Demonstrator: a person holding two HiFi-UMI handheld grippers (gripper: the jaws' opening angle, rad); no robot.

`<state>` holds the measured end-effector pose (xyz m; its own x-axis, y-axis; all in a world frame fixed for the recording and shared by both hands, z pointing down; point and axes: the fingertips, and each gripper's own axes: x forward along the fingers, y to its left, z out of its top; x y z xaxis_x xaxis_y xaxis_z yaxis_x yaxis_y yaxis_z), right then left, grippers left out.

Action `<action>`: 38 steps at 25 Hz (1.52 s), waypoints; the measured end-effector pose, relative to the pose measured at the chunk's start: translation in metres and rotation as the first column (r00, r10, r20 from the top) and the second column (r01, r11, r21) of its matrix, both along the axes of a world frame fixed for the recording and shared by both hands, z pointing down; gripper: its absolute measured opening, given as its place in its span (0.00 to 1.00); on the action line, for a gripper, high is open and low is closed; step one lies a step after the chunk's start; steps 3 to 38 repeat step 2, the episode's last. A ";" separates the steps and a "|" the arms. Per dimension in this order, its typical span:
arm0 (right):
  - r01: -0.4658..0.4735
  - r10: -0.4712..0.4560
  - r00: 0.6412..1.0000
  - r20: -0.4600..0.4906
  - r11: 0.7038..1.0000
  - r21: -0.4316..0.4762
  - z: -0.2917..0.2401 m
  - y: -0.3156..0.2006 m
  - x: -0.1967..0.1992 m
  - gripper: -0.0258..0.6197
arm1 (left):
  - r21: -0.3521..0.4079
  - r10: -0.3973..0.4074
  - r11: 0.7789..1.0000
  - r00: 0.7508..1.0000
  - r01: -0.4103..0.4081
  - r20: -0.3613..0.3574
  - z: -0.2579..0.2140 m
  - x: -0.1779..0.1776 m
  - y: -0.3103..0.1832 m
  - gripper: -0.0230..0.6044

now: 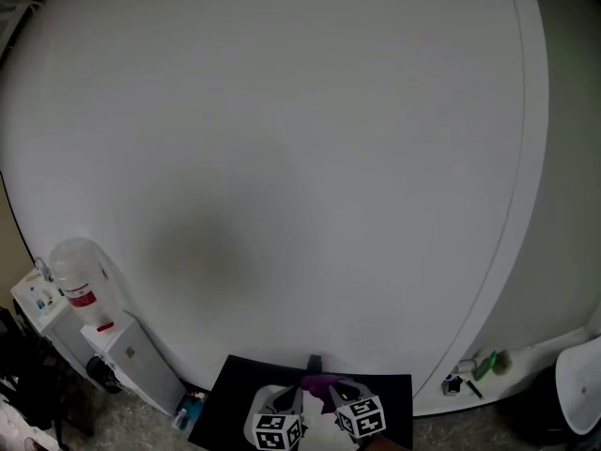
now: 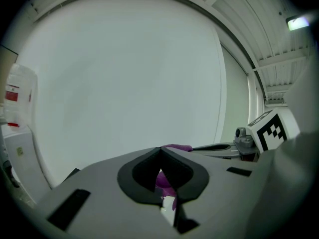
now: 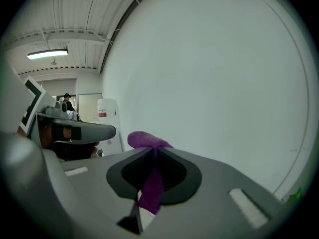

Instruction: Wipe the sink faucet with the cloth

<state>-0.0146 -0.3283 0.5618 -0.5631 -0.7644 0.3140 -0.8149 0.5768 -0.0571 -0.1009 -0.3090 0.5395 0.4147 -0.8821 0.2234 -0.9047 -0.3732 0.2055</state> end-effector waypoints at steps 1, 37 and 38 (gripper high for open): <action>-0.001 0.001 1.000 0.003 1.000 -0.005 0.000 -0.001 0.000 0.09 | -0.001 -0.001 1.000 1.000 0.001 0.000 0.000 0.000 -0.001 0.04; -0.003 0.003 1.000 0.007 1.000 -0.009 0.001 -0.002 0.001 0.09 | -0.001 -0.002 1.000 1.000 0.002 0.000 0.000 0.000 -0.002 0.04; -0.003 0.003 1.000 0.007 1.000 -0.009 0.001 -0.002 0.001 0.09 | -0.001 -0.002 1.000 1.000 0.002 0.000 0.000 0.000 -0.002 0.04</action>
